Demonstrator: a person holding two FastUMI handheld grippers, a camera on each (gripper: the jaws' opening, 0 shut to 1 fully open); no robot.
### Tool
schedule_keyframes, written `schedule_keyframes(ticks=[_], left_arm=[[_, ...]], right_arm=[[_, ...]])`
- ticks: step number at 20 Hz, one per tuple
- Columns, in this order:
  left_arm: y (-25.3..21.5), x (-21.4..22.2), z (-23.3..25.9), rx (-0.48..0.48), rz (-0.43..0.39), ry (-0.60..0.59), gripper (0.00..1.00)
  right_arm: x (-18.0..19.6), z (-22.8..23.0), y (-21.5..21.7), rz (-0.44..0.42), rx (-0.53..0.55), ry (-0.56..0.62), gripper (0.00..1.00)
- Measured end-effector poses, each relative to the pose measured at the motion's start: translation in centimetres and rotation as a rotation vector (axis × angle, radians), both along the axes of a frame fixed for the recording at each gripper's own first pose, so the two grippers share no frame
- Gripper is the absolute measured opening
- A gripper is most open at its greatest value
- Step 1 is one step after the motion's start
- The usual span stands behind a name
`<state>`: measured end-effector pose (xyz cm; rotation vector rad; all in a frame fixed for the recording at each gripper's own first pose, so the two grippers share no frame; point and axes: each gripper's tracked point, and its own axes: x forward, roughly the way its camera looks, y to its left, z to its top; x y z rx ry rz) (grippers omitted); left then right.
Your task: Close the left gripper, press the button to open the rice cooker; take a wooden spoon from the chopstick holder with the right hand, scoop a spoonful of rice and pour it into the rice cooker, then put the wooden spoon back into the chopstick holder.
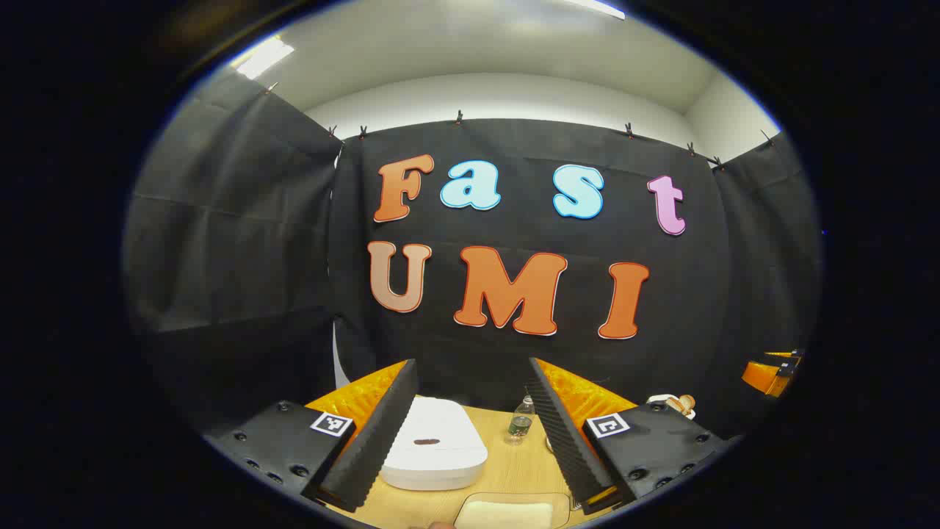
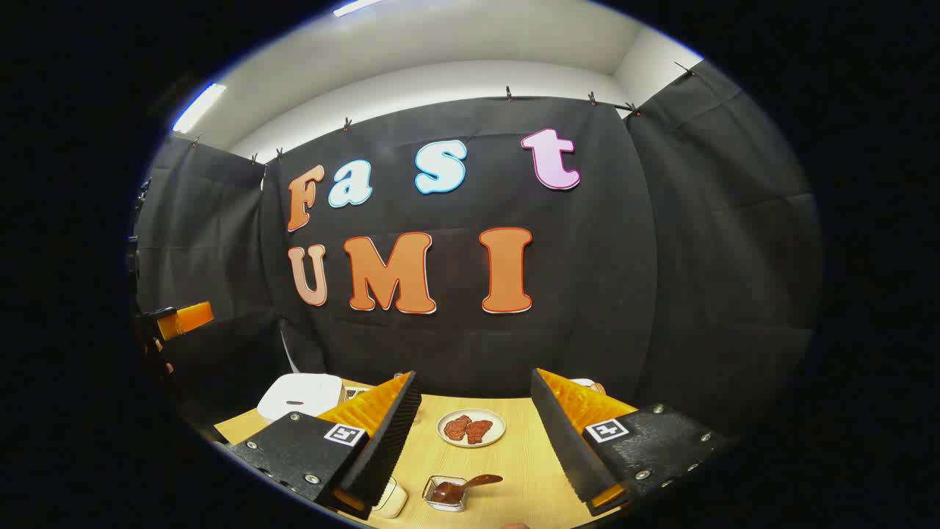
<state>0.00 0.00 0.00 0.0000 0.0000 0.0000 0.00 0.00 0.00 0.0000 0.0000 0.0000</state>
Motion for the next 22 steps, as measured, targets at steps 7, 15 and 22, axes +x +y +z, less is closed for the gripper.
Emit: schedule_keyframes(ticks=[7,15,22], left_arm=[[2.6,-0.1,-0.3,-0.003,0.031,0.012,1.0],[3.4,0.3,0.3,-0.009,0.028,0.002,1.0],[2.2,1.6,1.9,0.028,0.003,-0.021,1.0]], right_arm=[[-0.1,0.2,0.5,-0.015,-0.003,-0.004,0.93],[-0.3,0.1,1.3,-0.018,-0.013,-0.003,0.93],[0.3,1.0,1.6,-0.013,-0.006,-0.017,0.94]])
